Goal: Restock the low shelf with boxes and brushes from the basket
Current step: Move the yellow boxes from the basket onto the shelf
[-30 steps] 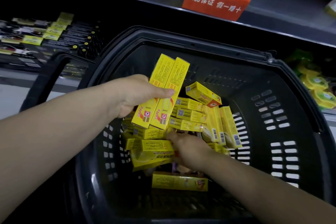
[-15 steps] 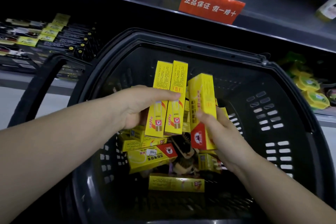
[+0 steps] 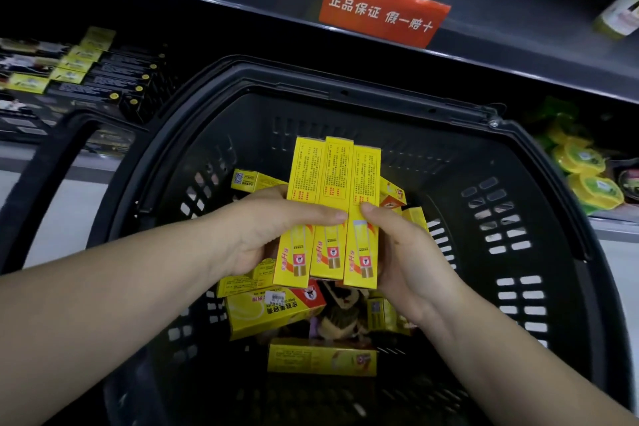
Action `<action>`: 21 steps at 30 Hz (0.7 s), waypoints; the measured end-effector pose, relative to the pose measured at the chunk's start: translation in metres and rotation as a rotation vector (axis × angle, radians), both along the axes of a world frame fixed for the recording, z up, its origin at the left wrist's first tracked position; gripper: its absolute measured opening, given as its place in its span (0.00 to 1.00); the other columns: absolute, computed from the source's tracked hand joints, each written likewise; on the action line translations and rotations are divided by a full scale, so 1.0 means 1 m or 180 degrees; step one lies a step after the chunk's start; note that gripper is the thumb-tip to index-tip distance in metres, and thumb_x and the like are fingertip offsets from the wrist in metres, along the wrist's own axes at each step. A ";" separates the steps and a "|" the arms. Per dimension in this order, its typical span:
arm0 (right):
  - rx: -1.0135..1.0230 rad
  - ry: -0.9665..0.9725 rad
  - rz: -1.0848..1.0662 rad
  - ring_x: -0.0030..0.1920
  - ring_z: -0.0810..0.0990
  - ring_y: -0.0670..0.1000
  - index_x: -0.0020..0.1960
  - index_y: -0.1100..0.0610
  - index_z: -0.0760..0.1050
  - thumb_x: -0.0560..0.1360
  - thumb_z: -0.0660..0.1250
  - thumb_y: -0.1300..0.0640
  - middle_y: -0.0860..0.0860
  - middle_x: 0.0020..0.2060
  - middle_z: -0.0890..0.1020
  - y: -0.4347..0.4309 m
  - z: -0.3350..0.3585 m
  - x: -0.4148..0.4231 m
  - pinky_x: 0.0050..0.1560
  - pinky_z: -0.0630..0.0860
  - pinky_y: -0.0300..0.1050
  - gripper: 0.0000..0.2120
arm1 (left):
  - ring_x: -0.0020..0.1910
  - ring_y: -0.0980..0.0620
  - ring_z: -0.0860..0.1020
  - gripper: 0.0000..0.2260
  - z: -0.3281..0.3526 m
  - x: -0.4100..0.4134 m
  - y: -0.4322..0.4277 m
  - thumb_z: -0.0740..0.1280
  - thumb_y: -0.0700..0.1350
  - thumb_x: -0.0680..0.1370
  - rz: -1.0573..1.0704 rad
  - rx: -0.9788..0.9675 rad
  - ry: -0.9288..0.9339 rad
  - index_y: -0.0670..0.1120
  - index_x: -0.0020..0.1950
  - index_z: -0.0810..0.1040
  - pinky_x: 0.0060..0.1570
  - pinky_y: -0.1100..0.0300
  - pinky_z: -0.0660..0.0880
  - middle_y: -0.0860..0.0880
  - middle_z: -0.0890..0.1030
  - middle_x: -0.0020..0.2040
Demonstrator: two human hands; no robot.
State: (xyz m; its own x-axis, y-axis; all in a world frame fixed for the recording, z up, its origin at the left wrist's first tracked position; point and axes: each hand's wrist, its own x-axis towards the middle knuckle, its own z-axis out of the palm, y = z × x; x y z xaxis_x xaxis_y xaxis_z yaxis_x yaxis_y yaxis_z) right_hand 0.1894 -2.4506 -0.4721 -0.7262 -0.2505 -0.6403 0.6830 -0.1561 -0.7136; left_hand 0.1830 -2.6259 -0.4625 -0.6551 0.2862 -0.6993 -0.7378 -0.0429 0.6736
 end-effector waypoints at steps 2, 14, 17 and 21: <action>0.0089 -0.0010 0.0040 0.55 0.81 0.59 0.64 0.60 0.72 0.64 0.69 0.52 0.57 0.54 0.82 0.004 -0.003 -0.009 0.57 0.77 0.58 0.30 | 0.46 0.47 0.84 0.31 -0.003 -0.002 0.002 0.77 0.48 0.55 0.0036 -0.0037 0.0025 0.48 0.58 0.79 0.48 0.50 0.80 0.47 0.85 0.48; 0.0198 0.0220 0.1112 0.51 0.83 0.55 0.71 0.38 0.56 0.72 0.67 0.63 0.50 0.54 0.83 0.005 -0.003 -0.065 0.46 0.80 0.53 0.36 | 0.50 0.49 0.82 0.36 0.001 -0.016 -0.001 0.77 0.51 0.54 0.0419 -0.0358 -0.0037 0.50 0.61 0.76 0.54 0.48 0.77 0.49 0.84 0.50; 0.0198 0.0278 0.1087 0.46 0.84 0.55 0.68 0.46 0.61 0.70 0.69 0.61 0.52 0.52 0.83 -0.001 0.008 -0.070 0.43 0.82 0.53 0.32 | 0.51 0.48 0.82 0.41 0.014 -0.016 -0.006 0.77 0.54 0.51 0.0362 -0.0473 0.0220 0.50 0.64 0.74 0.57 0.46 0.76 0.49 0.84 0.52; 0.0455 0.0479 0.1049 0.44 0.80 0.57 0.64 0.59 0.63 0.72 0.70 0.55 0.56 0.46 0.82 -0.019 0.015 -0.066 0.51 0.78 0.59 0.25 | 0.54 0.46 0.80 0.40 0.033 -0.011 -0.025 0.80 0.53 0.55 0.0401 -0.0901 0.0421 0.50 0.64 0.73 0.58 0.45 0.75 0.48 0.82 0.54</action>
State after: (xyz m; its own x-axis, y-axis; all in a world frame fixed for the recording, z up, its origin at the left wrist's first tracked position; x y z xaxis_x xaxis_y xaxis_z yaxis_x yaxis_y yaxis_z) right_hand 0.1231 -2.4701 -0.4567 -0.7102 -0.4019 -0.5780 0.5659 0.1624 -0.8083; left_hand 0.1720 -2.6510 -0.4296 -0.7634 0.0037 -0.6459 -0.6439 0.0742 0.7615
